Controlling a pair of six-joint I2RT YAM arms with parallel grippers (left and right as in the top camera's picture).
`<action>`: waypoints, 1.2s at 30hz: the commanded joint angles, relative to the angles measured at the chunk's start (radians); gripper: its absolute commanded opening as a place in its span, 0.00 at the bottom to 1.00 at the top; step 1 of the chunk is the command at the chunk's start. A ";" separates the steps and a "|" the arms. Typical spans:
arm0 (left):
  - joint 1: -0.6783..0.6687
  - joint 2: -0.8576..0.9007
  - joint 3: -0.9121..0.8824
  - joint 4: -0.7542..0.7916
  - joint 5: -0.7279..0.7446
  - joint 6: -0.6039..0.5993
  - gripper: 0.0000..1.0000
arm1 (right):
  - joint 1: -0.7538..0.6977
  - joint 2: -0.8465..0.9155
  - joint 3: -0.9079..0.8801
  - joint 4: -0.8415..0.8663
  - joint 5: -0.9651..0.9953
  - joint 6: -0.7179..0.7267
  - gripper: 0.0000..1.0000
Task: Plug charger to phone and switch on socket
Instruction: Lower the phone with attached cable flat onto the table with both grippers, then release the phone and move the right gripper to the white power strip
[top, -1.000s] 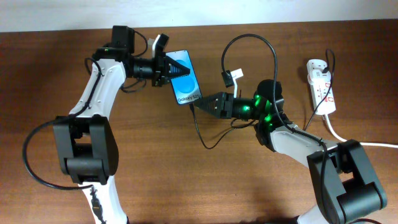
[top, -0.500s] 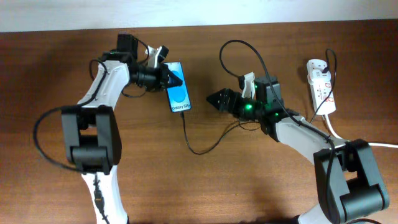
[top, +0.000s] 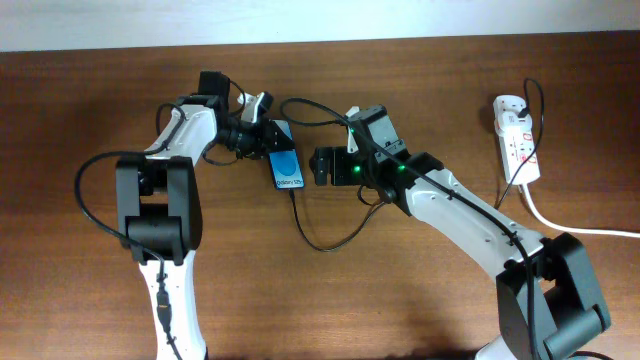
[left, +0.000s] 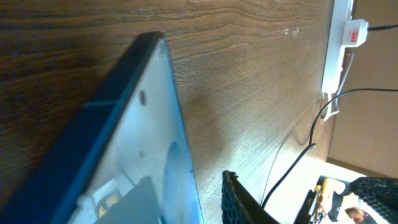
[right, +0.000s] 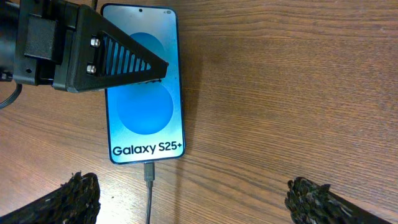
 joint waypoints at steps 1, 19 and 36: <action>0.005 0.005 0.003 0.002 -0.072 0.012 0.34 | 0.003 -0.004 0.021 -0.002 0.018 -0.013 0.98; 0.007 0.005 0.003 -0.068 -0.485 -0.093 0.50 | 0.003 -0.004 0.021 -0.003 0.018 -0.017 0.98; 0.032 -0.413 0.229 -0.227 -0.485 -0.063 0.65 | -0.249 -0.454 0.032 -0.268 0.068 -0.047 0.98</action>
